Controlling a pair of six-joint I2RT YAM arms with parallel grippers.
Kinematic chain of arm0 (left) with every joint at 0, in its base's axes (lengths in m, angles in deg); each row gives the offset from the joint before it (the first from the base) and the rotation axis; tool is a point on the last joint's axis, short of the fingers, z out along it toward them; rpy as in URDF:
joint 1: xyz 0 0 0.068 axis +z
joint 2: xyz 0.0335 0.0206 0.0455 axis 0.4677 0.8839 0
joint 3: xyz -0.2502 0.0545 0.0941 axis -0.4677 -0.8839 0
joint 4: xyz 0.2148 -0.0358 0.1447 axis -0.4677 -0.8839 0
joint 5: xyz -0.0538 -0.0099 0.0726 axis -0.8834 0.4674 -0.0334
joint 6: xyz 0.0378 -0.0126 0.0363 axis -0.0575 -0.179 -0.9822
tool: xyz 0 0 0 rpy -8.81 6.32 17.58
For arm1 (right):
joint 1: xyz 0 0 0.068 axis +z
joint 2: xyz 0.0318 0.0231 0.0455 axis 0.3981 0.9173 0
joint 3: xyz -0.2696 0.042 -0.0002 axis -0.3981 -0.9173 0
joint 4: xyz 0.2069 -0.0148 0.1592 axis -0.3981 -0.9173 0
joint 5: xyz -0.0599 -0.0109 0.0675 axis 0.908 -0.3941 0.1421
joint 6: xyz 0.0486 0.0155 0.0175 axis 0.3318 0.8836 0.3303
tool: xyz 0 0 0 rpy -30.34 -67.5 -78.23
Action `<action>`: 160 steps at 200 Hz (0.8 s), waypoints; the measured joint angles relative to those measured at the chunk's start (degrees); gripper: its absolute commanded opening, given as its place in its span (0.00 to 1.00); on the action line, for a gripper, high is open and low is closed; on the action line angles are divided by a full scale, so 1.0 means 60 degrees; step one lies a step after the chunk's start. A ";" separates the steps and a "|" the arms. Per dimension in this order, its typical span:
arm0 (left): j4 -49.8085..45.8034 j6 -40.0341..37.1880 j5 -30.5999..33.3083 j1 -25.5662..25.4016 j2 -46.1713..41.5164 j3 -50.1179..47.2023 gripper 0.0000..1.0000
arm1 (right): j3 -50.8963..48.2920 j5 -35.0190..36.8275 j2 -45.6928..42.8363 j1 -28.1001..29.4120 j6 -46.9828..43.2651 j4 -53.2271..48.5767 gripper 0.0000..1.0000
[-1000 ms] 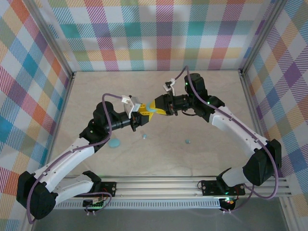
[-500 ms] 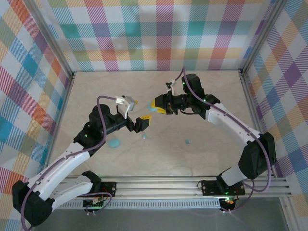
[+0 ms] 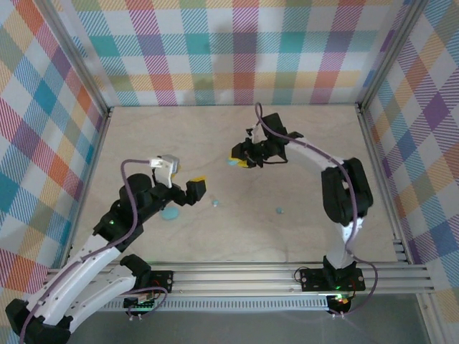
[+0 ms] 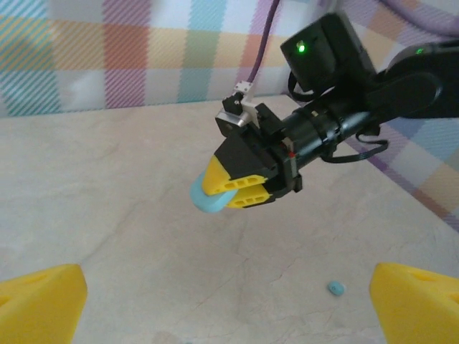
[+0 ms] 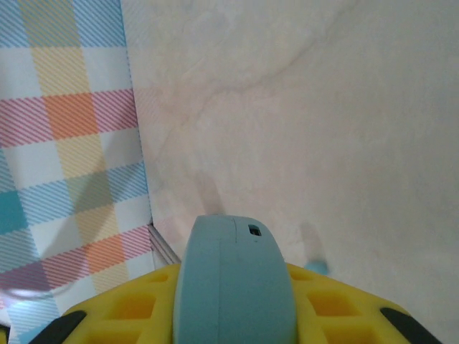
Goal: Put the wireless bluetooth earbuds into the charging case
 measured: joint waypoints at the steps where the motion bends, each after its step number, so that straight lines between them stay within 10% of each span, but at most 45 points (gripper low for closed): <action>1: -0.0025 0.0040 0.0033 0.0000 -0.0022 -0.0004 1.00 | 0.0069 -0.0004 0.0095 -0.0004 -0.0004 0.0018 0.21; 44: -0.1800 0.2328 0.1963 0.0000 -0.0685 -0.0109 1.00 | 0.1971 -0.0080 0.2357 -0.0036 -0.0146 0.0069 0.22; 160: -0.3049 0.4597 0.2980 0.0000 0.0288 -0.0441 1.00 | 0.4546 0.0477 0.4583 -0.0036 -0.1268 -0.1308 0.42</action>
